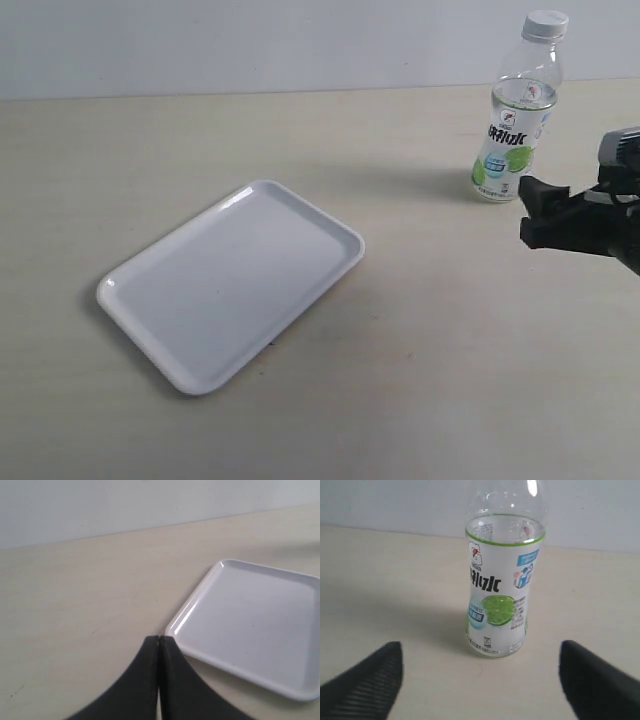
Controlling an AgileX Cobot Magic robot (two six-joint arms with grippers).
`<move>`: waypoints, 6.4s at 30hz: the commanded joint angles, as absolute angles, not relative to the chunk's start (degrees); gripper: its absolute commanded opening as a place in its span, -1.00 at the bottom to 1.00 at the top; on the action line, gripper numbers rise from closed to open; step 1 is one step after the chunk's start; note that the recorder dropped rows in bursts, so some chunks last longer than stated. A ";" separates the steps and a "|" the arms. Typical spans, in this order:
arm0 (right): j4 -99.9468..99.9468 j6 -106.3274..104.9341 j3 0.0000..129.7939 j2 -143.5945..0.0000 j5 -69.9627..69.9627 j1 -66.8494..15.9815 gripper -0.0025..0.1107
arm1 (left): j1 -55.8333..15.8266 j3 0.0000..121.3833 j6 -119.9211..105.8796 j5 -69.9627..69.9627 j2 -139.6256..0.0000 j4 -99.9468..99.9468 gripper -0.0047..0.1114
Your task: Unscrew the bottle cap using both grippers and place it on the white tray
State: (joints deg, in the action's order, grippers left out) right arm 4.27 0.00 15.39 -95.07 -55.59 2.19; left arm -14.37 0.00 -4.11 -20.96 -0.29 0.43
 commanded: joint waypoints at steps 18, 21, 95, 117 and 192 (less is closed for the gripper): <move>3.56 0.00 36.39 -117.68 -58.60 2.45 0.90 | -14.24 0.00 -4.11 -20.68 0.00 0.63 -0.92; 3.56 -0.57 38.31 -119.40 -58.60 2.45 0.90 | -14.24 0.00 -4.11 -20.68 0.00 0.63 -0.92; 10.26 -8.25 41.44 -119.08 -59.68 2.45 -0.96 | -14.24 0.00 -5.21 -20.57 0.00 -0.32 -0.92; 13.63 -8.49 40.93 -118.61 -57.14 2.45 -0.96 | -14.24 18.39 5.36 26.76 -12.64 15.72 -0.92; 20.07 -18.57 40.93 -118.71 -52.79 2.45 -0.96 | -42.95 134.29 -8.45 -49.77 -132.73 14.11 0.39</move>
